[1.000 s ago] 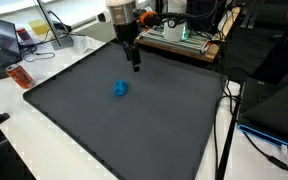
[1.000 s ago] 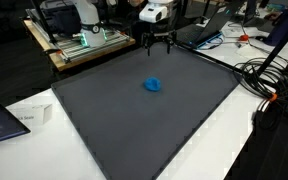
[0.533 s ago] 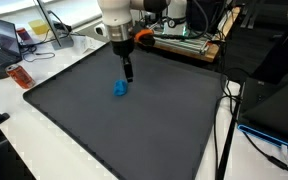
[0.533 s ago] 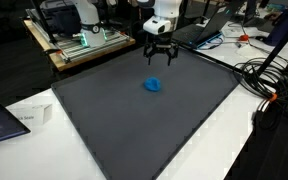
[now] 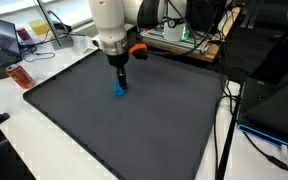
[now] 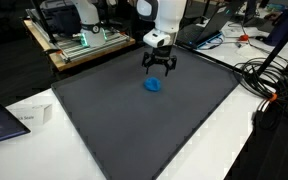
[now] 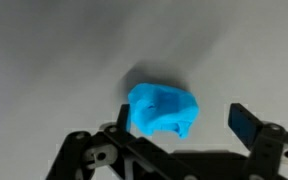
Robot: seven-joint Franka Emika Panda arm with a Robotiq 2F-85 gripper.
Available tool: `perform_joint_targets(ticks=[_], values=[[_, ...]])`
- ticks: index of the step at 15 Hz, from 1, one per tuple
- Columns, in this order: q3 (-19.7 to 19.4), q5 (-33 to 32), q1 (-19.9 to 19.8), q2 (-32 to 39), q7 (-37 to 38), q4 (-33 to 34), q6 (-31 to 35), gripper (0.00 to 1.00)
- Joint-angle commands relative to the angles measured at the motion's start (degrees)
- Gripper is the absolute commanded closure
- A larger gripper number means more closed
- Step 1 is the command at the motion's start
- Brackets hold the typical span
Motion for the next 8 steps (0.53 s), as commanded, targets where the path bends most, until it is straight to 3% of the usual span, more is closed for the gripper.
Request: perform_joint_targets(ticks=[1,8], values=[[-1.99,-1.71,1.58,3.37,3.07,3.22,-0.96,0.0],[-3.47,-1.37,2.24,7.23,4.29,5.65,-1.03,0.0]])
